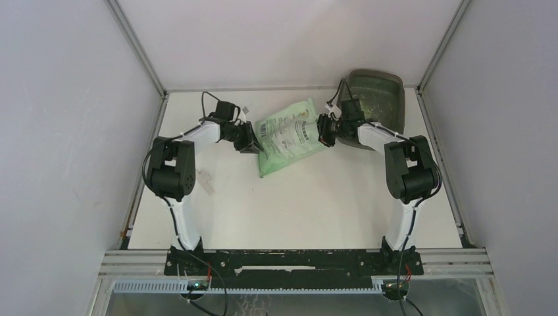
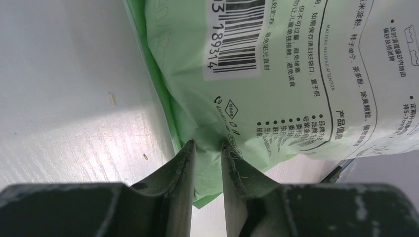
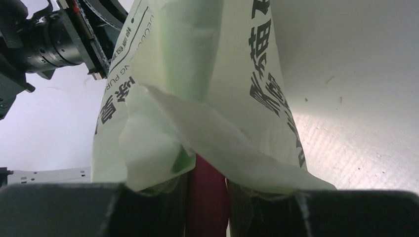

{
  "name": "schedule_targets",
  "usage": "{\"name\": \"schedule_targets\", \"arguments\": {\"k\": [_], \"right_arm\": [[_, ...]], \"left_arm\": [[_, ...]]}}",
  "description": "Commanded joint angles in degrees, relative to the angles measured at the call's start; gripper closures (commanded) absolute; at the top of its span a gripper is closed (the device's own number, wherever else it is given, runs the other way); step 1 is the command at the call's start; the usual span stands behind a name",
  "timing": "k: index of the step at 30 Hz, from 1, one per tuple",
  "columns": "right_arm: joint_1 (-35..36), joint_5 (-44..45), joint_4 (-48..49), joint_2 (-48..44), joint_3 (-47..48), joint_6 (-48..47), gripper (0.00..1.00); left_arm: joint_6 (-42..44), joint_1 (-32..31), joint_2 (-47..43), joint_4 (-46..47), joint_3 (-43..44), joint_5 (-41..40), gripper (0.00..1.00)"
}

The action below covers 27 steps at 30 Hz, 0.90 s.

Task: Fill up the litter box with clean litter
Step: 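Scoop the cat litter from the cat litter bag.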

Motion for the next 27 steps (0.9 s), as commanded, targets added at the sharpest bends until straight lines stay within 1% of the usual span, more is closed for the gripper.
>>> {"name": "schedule_targets", "arguments": {"k": [1, 2, 4, 9, 11, 15, 20, 24, 27], "right_arm": [[3.6, -11.1, 13.1, 1.0, -1.5, 6.7, 1.0], [3.6, -12.2, 16.5, 1.0, -2.0, 7.9, 1.0], [3.7, -13.5, 20.0, 1.0, -2.9, 10.3, 1.0], [4.3, -15.4, 24.7, 0.7, -3.4, 14.2, 1.0], [4.2, -16.2, 27.1, -0.6, -4.8, 15.6, 1.0], [3.4, -17.6, 30.6, -2.5, -7.7, 18.2, 1.0], [2.4, -19.1, 32.9, -5.6, -13.0, 19.6, 1.0], [0.0, -19.6, 34.8, -9.1, -18.0, 20.8, 1.0], [-2.3, -20.1, 34.3, -11.5, -21.0, 20.6, 1.0]], "left_arm": [[1.2, -1.5, -1.5, -0.2, -0.3, 0.8, 0.7], [1.2, -1.4, -2.3, -0.3, -0.5, 0.8, 0.69], [1.2, -1.0, -4.4, -1.0, -0.6, 0.4, 0.64], [1.3, 1.1, -10.6, -3.0, -1.0, 0.0, 0.42], [1.3, 2.0, -13.0, -3.4, -1.3, 0.2, 0.37], [1.0, 3.2, -16.3, -4.0, -1.8, 0.9, 0.34], [0.6, 3.5, -18.9, -4.4, -2.0, 1.4, 0.33], [0.3, 3.6, -19.8, -4.6, -2.0, 1.5, 0.33], [0.4, 3.7, -20.3, -4.9, -1.6, 1.4, 0.33]]}}
